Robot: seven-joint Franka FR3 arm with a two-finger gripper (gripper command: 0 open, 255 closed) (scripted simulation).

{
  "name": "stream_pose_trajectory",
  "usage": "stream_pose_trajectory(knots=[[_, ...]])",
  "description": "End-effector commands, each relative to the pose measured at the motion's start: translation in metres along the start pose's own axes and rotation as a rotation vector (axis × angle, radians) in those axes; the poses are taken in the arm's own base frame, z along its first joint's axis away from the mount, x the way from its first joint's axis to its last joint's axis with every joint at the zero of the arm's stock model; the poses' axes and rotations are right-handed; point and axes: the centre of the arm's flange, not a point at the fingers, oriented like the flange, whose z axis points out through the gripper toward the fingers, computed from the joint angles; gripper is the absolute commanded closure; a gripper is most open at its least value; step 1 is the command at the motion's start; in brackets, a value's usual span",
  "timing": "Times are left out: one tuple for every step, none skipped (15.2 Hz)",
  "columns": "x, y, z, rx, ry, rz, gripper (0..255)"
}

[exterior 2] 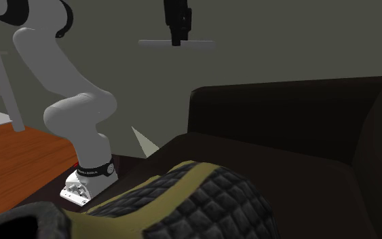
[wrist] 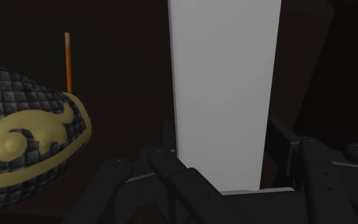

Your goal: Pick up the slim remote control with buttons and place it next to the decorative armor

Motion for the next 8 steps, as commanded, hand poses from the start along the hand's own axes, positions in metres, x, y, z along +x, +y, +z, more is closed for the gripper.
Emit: stream_pose_trajectory(knots=[[-0.011, 0.021, 0.001, 0.0, 0.0, -0.001, 255], [-0.017, 0.033, 0.001, 0.0, 0.0, -0.001, 255], [-0.023, 0.045, 0.001, 0.0, 0.0, -0.001, 255], [-0.029, 0.057, 0.001, 0.0, 0.0, -0.001, 255], [-0.035, 0.069, 0.001, 0.0, 0.0, -0.001, 255], [-0.041, 0.08, 0.001, 0.0, 0.0, -0.001, 255], [-0.047, 0.092, 0.001, 0.0, 0.0, -0.001, 255], [-0.052, 0.104, 0.001, 0.0, 0.0, -0.001, 255]])
